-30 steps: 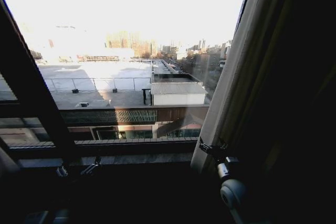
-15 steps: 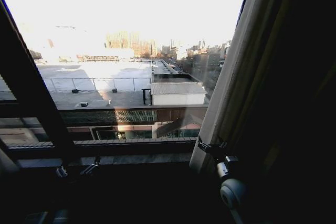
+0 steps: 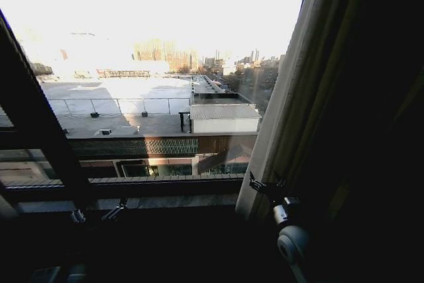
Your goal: Open the curtains by pulling them apart, changing their state from closed to fully open.
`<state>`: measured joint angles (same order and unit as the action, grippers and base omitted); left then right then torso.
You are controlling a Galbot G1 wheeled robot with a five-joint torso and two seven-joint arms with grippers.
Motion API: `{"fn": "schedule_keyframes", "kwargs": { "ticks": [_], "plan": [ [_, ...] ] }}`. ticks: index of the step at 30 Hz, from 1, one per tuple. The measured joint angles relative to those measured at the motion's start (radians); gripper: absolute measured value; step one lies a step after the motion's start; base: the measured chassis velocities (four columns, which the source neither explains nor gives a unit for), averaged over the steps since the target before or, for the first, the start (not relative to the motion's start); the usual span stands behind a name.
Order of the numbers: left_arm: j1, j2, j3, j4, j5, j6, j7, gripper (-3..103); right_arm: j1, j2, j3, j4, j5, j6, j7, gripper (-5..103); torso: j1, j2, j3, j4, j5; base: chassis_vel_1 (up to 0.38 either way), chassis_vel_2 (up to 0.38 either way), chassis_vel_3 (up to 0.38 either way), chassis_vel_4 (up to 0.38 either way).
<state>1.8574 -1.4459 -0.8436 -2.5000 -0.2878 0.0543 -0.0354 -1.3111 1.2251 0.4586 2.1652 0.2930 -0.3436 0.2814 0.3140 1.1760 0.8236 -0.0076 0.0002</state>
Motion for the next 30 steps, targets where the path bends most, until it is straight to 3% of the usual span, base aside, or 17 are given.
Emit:
{"fn": "schedule_keyframes", "kwargs": {
  "ticks": [30],
  "plan": [
    [0.0, 0.0, 0.001, 0.0, -0.001, 0.0, 0.0, 100, 0.003, -0.001, 0.0, 0.001, 0.036, 0.002, -0.002, 100, 0.0, 0.0, 0.0, -0.0002, 0.0, -0.051, -0.047, 0.051, 0.048]
  ]
}}
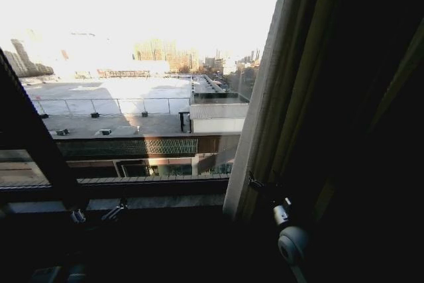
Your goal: Open the curtains by pulling them apart, changing their state from closed to fully open.
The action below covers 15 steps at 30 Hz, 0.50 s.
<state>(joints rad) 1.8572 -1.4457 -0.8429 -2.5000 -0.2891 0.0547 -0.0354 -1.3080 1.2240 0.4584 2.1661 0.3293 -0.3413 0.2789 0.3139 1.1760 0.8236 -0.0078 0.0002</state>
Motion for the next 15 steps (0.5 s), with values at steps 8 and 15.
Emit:
{"fn": "schedule_keyframes", "kwargs": {
  "ticks": [8, 15],
  "plan": [
    [0.004, 0.002, -0.004, 0.0, 0.004, -0.002, 0.0, 100, 0.093, -0.004, 0.001, -0.123, 0.009, 0.003, -0.03, 100, 0.0, 0.0, 0.0, 0.0003, 0.0, 0.0, 0.0, 0.0, 0.0],
    [0.004, 0.002, -0.011, 0.0, 0.009, -0.001, -0.001, 100, 0.177, 0.001, 0.001, -0.228, 0.006, 0.026, -0.05, 100, 0.0, 0.0, 0.0, 0.0001, 0.0001, 0.0, 0.0, 0.0, 0.0]
  ]
}}
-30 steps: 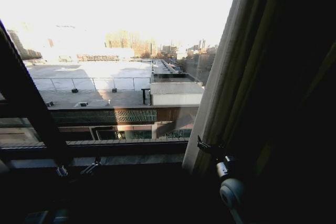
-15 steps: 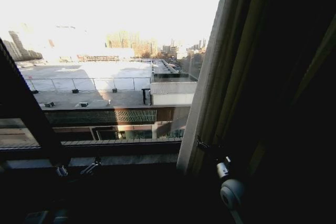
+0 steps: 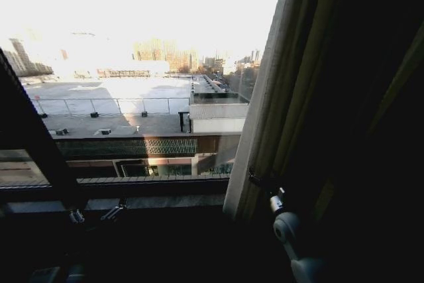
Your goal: Open the curtains by pulling them apart, changing their state from closed to fully open.
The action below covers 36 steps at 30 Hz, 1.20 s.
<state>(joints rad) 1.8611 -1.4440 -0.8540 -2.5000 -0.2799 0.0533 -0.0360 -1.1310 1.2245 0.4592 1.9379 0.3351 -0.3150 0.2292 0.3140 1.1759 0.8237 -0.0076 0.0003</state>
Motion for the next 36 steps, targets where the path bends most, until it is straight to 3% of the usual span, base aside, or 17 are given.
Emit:
{"fn": "schedule_keyframes", "kwargs": {
  "ticks": [9, 10, 12, 13, 14, 16, 19, 21, 22, 25, 28, 31, 34, 36],
  "plan": [
    [-0.001, -0.004, 0.01, 0.0, 0.016, 0.002, 0.0, 100, 0.07, 0.014, -0.017, -0.038, 0.002, 0.005, -0.013, 101, 0.0, 0.0, 0.0, 0.0, 0.0, 0.0, 0.0, 0.0, 0.0],
    [-0.001, -0.005, 0.01, 0.0, 0.017, 0.002, 0.0, 100, 0.076, 0.014, -0.019, -0.04, 0.003, 0.005, -0.016, 91, 0.0, 0.0, 0.0, 0.0, -0.0001, 0.0, 0.0, 0.0, 0.0],
    [-0.001, -0.006, 0.01, 0.0, 0.017, 0.003, 0.0, 100, 0.079, 0.013, -0.02, -0.041, 0.003, 0.005, -0.016, 91, 0.0, 0.0, 0.0, 0.0, 0.0, 0.0, 0.0, 0.0, 0.0],
    [-0.001, -0.007, 0.01, 0.0, 0.018, 0.003, 0.0, 100, 0.081, 0.012, -0.021, -0.041, 0.003, 0.006, -0.017, 86, 0.0, 0.0, 0.0, 0.0, -0.0001, 0.0, 0.0, 0.0, 0.0],
    [-0.001, -0.009, 0.011, 0.0, 0.018, 0.003, 0.0, 100, 0.086, 0.008, -0.024, -0.042, 0.004, 0.007, -0.017, 75, 0.0, 0.0, 0.0, 0.0, -0.0001, 0.0, 0.0, 0.0, 0.0],
    [-0.001, -0.01, 0.011, 0.0, 0.018, 0.004, 0.0, 100, 0.087, 0.006, -0.025, -0.043, 0.004, 0.007, -0.018, 75, 0.0, 0.0, 0.0, 0.0, -0.0001, 0.0, 0.0, 0.0, 0.0],
    [-0.002, -0.011, 0.011, 0.0, 0.018, 0.005, -0.001, 100, 0.091, 0.001, -0.028, -0.046, 0.005, 0.007, -0.022, 58, 0.0, 0.0, 0.0, 0.0, -0.0001, 0.0, 0.0, 0.0, 0.0],
    [-0.002, -0.012, 0.011, 0.0, 0.018, 0.005, -0.001, 100, 0.091, 0.001, -0.028, -0.046, 0.005, 0.007, -0.022, 58, 0.0, 0.0, 0.0, 0.0, 0.0, 0.0, 0.0, 0.0, 0.0],
    [-0.003, -0.012, 0.01, 0.0, 0.018, 0.005, -0.001, 100, 0.092, -0.001, -0.03, -0.046, 0.005, 0.007, -0.024, 47, 0.0, 0.0, 0.0, 0.0, 0.0, 0.0, 0.0, 0.0, 0.0],
    [-0.004, -0.012, 0.01, 0.0, 0.019, 0.005, -0.001, 100, 0.095, -0.002, -0.031, -0.047, 0.005, 0.008, -0.028, 42, 0.0, 0.0, 0.0, 0.0, 0.0, 0.0, 0.0, 0.0, 0.0],
    [-0.008, -0.012, 0.01, 0.0, 0.02, 0.005, -0.001, 100, 0.101, -0.003, -0.031, -0.048, 0.005, 0.008, -0.029, 26, 0.0, 0.0, 0.0, 0.0, -0.0001, 0.0, 0.0, 0.0, 0.0],
    [-0.009, -0.012, 0.011, 0.0, 0.02, 0.005, -0.001, 100, 0.101, -0.003, -0.031, -0.048, 0.006, 0.008, -0.029, 21, 0.0, 0.0, 0.0, 0.0, -0.0001, 0.0, 0.0, 0.0, 0.0],
    [-0.01, -0.012, 0.011, 0.0, 0.02, 0.006, -0.001, 100, 0.098, -0.004, -0.03, -0.048, 0.006, 0.009, -0.029, 5, 0.0, 0.0, 0.0, 0.0, 0.0, 0.0, 0.0, 0.0, 0.0],
    [-0.009, -0.012, 0.011, 0.0, 0.02, 0.006, -0.001, 100, 0.095, -0.004, -0.03, -0.046, 0.006, 0.009, -0.029, 2, 0.0, 0.0, 0.0, 0.0, 0.0, 0.0, 0.0, 0.0, 0.0]
  ]
}}
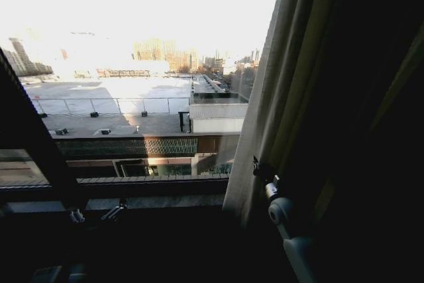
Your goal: Open the curtains by pulling them apart, changing their state from closed to fully open.
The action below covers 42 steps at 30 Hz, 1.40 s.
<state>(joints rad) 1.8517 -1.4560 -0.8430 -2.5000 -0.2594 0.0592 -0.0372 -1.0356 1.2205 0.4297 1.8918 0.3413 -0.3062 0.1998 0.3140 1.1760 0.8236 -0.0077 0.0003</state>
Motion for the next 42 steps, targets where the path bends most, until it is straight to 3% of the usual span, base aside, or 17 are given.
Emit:
{"fn": "schedule_keyframes", "kwargs": {
  "ticks": [21, 42],
  "plan": [
    [0.003, 0.0, 0.001, 0.0, -0.003, -0.004, -0.001, 100, -0.017, -0.003, 0.003, 0.024, 0.004, -0.026, -0.005, 0, 0.0, 0.0, 0.0, 0.0001, -0.0001, -0.036, -0.037, 0.039, 0.043],
    [0.0, 0.012, 0.0, 0.0, -0.011, -0.004, -0.001, 100, -0.017, 0.0, 0.003, 0.03, 0.001, -0.023, -0.004, 0, 0.0, 0.0, 0.0, 0.0001, 0.0, -0.271, -0.31, 0.273, 0.301]
  ]
}}
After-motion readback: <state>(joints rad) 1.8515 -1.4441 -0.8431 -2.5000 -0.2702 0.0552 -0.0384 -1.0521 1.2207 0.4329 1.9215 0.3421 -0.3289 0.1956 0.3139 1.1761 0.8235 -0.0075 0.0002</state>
